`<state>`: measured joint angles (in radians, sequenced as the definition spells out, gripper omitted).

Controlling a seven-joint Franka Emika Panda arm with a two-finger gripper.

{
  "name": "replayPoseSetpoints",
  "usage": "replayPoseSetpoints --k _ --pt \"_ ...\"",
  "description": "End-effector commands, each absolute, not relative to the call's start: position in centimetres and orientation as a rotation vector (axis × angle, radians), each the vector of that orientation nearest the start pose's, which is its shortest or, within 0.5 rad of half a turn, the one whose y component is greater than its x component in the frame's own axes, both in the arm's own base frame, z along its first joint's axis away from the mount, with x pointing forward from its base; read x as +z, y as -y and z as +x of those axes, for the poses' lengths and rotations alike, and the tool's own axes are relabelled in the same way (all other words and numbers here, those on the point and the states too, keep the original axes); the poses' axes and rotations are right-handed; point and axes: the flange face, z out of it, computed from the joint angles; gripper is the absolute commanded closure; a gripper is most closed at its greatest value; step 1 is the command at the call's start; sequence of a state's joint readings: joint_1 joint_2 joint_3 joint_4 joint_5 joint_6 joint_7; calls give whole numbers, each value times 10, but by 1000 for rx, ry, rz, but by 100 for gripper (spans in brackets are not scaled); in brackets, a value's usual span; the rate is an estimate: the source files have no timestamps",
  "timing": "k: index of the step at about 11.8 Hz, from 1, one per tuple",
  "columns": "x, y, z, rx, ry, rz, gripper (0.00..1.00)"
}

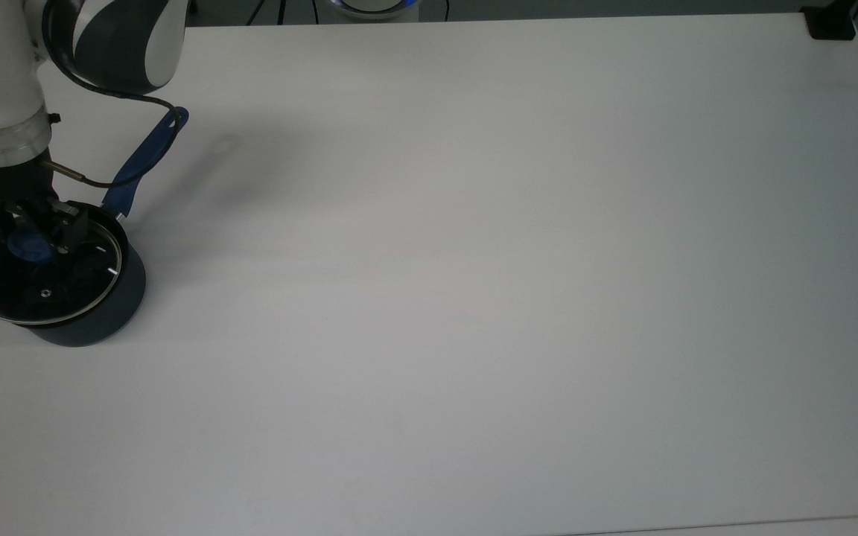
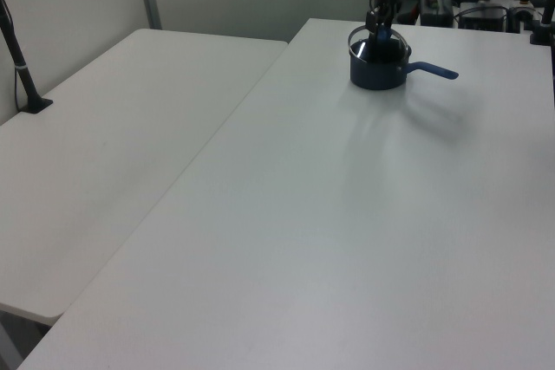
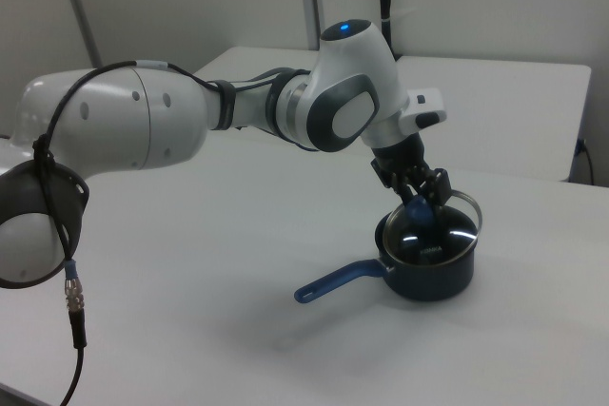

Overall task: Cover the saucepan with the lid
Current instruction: 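Lower the glass lid onto the saucepan rim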

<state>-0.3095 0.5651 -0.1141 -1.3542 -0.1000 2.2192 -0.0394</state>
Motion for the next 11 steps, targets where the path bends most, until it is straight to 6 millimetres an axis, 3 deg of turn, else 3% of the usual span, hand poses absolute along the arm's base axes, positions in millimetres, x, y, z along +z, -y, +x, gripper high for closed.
replayPoseSetpoints --k 1,8,11 --pt "432 291 680 -428 -466 -3314 49" --pt "462 289 669 -368 -499 -3296 51" --pt "464 288 668 -355 -499 -3295 51"
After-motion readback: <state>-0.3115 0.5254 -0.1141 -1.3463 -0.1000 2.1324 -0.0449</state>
